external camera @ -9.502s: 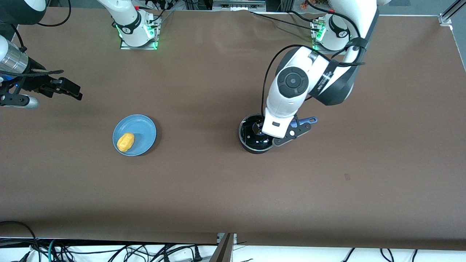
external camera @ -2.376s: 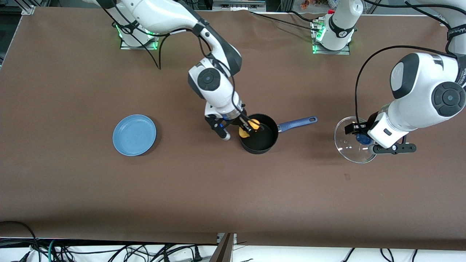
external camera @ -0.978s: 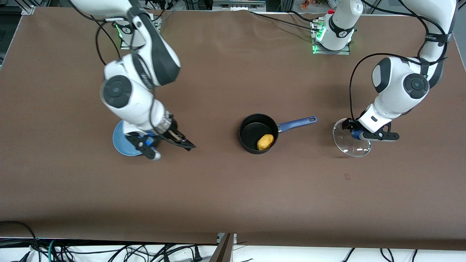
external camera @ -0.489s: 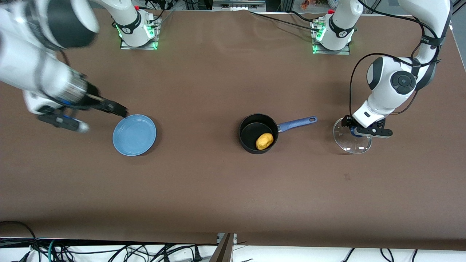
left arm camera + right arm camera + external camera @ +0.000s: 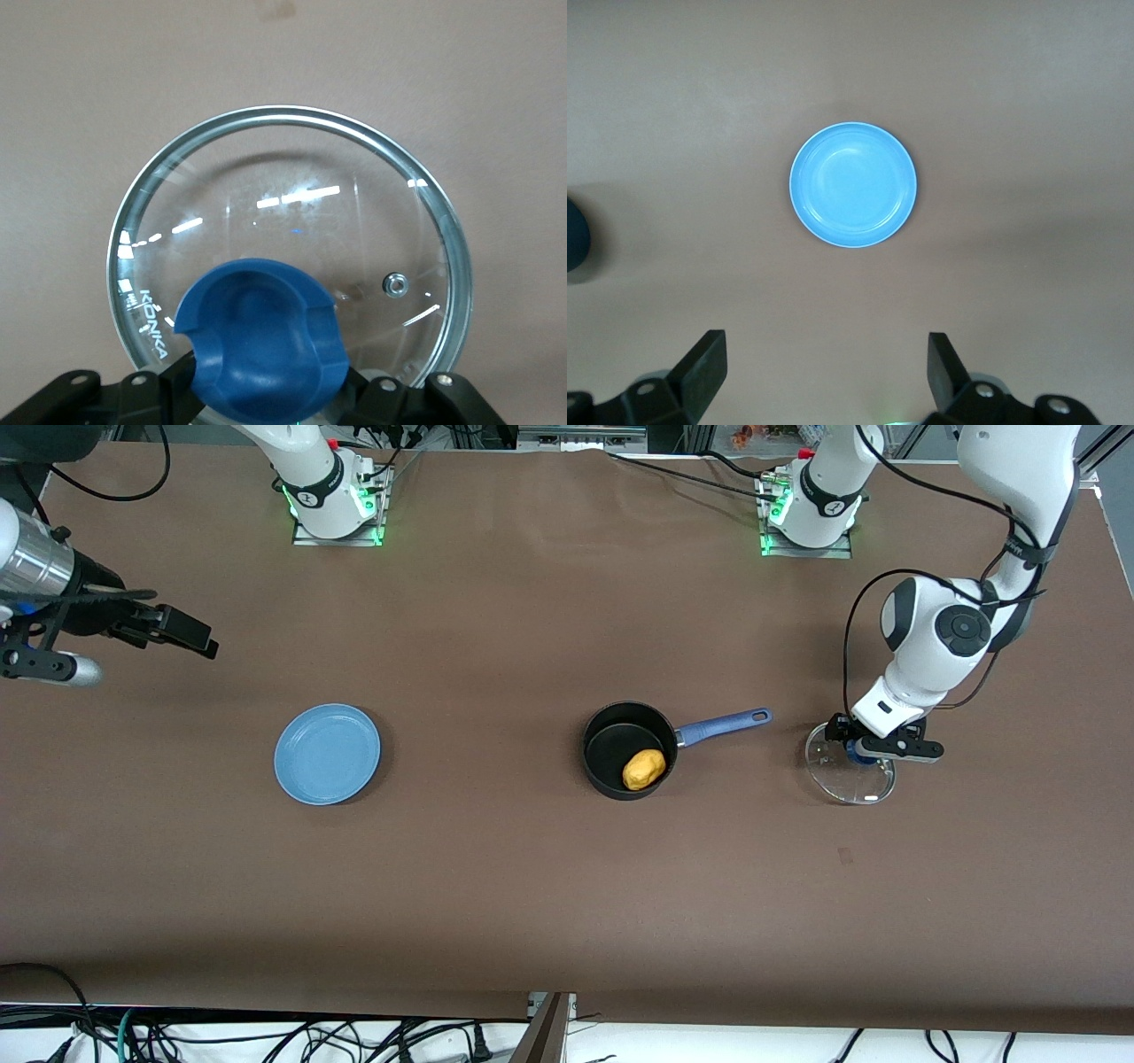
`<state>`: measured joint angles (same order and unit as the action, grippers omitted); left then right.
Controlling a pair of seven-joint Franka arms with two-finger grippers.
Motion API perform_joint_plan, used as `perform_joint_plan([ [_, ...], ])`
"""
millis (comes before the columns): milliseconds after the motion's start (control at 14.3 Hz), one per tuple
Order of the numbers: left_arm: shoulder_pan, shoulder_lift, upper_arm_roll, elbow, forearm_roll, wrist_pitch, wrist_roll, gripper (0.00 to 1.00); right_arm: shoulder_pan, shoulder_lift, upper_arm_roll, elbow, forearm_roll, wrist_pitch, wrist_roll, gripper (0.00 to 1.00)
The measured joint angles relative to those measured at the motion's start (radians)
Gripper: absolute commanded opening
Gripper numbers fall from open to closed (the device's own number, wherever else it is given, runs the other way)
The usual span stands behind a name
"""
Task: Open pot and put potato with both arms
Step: 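Lower the glass lid onto the table with the left gripper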
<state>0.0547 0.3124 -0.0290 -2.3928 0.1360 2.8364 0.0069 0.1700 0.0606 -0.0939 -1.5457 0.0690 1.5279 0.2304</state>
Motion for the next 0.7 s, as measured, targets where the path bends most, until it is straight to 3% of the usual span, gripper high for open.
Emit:
perform_joint_plan([
  [210, 0.007, 0.025, 0.0, -0.007, 0.0, 0.03, 0.001, 0.54, -0.023, -0.009, 0.024, 0.001, -0.038, 0.0, -0.031, 1.0],
  [419, 0.007, 0.021, 0.0, -0.006, 0.0, 0.032, 0.002, 0.78, -0.027, -0.009, 0.024, 0.001, -0.052, 0.002, -0.044, 1.0],
  [489, 0.007, 0.02, 0.0, -0.006, 0.0, 0.032, 0.003, 0.93, -0.027, -0.008, 0.024, 0.001, -0.07, 0.002, -0.053, 1.0],
  [559, 0.007, 0.02, 0.0, -0.006, 0.0, 0.033, 0.004, 1.0, -0.028, -0.007, 0.024, 0.001, -0.083, 0.003, -0.062, 1.0],
  [699, 0.008, 0.02, -0.001, -0.005, 0.001, 0.034, 0.004, 1.0, -0.03, -0.004, 0.025, 0.004, -0.094, 0.007, -0.078, 1.0],
])
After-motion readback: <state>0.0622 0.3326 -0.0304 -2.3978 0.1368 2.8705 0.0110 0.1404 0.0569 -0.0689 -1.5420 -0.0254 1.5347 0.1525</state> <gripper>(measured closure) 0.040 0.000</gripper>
